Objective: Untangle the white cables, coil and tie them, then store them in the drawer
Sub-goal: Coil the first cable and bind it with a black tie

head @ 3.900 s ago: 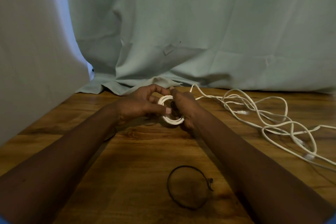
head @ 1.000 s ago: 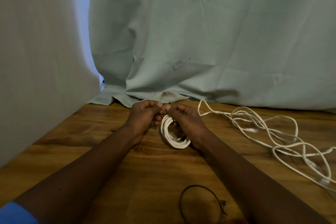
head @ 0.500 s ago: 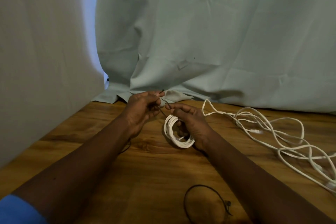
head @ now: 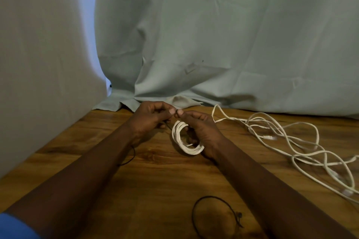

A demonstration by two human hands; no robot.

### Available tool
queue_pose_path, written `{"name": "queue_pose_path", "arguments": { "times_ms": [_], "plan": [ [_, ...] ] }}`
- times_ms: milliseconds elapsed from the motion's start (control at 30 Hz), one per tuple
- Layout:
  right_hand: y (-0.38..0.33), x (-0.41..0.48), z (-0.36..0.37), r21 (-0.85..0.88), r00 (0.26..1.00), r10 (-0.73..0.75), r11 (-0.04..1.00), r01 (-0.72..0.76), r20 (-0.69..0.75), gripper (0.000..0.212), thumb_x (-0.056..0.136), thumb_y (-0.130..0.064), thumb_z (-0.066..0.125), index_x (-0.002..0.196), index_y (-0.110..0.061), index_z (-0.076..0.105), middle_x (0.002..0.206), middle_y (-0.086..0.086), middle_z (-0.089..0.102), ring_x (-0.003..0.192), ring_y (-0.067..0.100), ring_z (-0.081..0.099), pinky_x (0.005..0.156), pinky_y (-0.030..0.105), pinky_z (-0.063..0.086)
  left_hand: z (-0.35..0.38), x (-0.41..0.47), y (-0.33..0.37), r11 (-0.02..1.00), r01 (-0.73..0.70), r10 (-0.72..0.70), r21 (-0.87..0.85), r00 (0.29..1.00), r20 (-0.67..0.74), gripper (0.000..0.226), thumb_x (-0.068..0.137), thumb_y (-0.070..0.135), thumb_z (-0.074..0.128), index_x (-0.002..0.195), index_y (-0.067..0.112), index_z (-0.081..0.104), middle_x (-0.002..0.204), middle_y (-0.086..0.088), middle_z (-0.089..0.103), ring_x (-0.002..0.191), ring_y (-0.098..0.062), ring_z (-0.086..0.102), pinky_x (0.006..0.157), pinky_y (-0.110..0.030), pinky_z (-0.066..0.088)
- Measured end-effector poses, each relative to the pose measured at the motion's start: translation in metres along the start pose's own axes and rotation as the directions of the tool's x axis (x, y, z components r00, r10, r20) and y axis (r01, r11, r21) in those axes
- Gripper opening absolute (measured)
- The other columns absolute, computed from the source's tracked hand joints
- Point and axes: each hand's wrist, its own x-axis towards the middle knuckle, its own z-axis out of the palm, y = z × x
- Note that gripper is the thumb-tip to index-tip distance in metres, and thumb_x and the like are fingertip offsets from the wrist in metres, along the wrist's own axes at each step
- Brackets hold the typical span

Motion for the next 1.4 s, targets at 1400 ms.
{"name": "queue_pose_path", "arguments": {
  "times_ms": [1400],
  "plan": [
    [0.002, 0.002, -0.004, -0.004, 0.999, 0.037, 0.999, -0.037, 0.01, 0.026, 0.091, -0.018, 0.075, 0.105, 0.004, 0.074, 0.065, 0.006, 0.065, 0.048, 0.014, 0.047, 0.037, 0.02, 0.032, -0.009, 0.001, -0.005, 0.999, 0.044, -0.043, -0.027, 0.998, 0.051, 0.023, 0.086, 0.012, 0.075, 0.109, 0.005, 0.077, 0.096, -0.011, 0.078, 0.088, -0.021, 0.07, 0.081, -0.038, 0.054]
  ]
}}
